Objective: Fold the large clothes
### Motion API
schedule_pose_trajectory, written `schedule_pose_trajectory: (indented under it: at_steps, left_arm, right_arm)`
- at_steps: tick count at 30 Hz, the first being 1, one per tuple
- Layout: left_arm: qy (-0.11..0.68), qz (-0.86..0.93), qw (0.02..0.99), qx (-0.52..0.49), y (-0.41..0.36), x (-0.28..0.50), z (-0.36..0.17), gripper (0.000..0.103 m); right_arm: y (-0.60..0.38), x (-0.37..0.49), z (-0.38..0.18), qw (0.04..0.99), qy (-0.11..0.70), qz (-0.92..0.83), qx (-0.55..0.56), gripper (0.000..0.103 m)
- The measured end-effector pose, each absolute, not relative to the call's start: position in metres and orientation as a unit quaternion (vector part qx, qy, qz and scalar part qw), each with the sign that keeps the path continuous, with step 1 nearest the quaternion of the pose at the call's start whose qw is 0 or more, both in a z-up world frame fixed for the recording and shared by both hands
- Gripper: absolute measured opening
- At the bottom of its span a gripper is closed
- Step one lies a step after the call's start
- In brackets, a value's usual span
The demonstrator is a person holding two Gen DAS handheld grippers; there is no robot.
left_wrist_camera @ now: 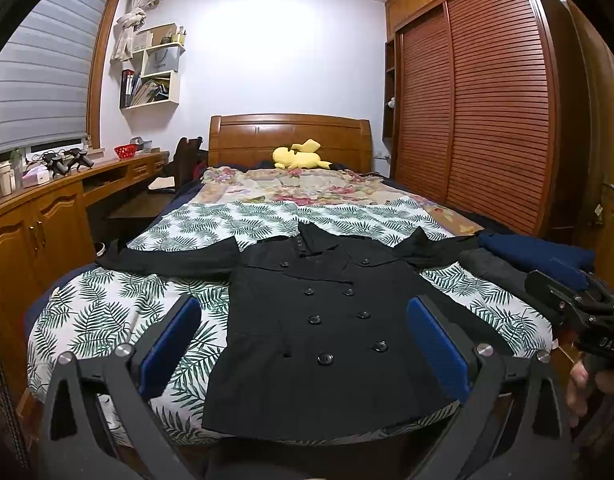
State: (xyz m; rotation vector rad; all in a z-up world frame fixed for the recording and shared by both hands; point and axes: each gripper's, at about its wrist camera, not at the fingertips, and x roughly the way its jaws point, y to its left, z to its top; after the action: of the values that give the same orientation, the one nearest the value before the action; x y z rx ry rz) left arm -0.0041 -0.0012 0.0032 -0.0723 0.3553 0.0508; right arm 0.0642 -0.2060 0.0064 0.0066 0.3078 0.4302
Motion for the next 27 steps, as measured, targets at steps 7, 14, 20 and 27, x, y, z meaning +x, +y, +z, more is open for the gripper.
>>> schedule_pose_trajectory:
  at_steps: [7, 14, 20, 27]
  left_arm:
    - [0.176, 0.027, 0.983, -0.035, -0.0012, -0.0045, 0.0034, 0.103]
    - [0.169, 0.031, 0.985, -0.03, -0.0004, -0.0087, 0.005, 0.103]
    - [0.167, 0.034, 0.985, -0.027, -0.0026, -0.009, 0.0059, 0.103]
    - [0.166, 0.036, 0.985, -0.024, -0.0026, -0.0088, 0.0074, 0.103]
  right_arm:
    - [-0.2017, 0.0608, 0.0105, 0.965, 0.153, 0.213, 0.004, 0.103]
    - [-0.2019, 0.0603, 0.0048, 0.965, 0.154, 0.213, 0.005, 0.103]
    - [-0.2003, 0.0592, 0.0053, 0.965, 0.153, 0.213, 0.005, 0.103]
    - [-0.2011, 0.0596, 0.0055, 0.965, 0.154, 0.213, 0.006, 0.103]
